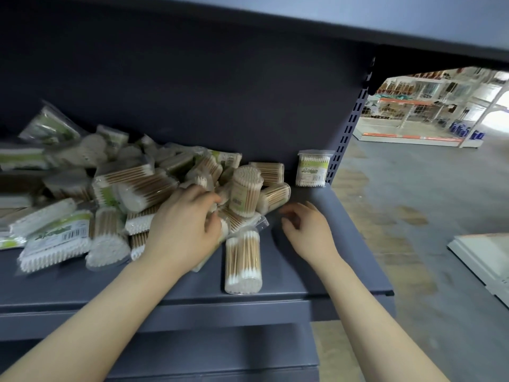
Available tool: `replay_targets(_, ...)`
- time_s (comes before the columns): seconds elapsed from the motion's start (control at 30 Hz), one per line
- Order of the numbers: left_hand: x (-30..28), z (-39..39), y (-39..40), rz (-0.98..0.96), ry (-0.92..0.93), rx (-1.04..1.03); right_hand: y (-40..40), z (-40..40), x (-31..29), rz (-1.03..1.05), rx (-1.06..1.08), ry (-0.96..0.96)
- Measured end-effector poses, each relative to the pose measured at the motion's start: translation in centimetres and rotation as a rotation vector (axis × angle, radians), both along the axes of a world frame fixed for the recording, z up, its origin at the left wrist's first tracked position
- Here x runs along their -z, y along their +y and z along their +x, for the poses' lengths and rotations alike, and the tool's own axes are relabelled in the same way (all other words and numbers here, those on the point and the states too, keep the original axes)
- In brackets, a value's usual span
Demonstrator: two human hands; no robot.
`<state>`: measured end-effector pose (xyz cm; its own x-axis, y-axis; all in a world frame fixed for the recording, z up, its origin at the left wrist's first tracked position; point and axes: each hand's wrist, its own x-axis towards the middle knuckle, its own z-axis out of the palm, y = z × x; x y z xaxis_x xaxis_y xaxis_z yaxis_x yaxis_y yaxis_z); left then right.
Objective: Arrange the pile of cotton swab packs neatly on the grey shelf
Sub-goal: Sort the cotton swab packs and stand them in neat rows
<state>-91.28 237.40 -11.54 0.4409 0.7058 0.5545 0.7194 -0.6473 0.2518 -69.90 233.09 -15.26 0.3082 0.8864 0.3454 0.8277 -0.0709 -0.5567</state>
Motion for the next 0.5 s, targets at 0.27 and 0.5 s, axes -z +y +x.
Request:
replay_targets(0.27, 0.6, -0.5, -0.8, -0.017, 0.006, 0.004, 0.9, 0.2, -0.8, -0.063, -0.008, 0.028)
replay_targets(0.5, 1.2, 1.7, -1.4, -0.017, 0.157, -0.019, 1.4, 0.5, -2.3, 0.001, -0.007, 0.048)
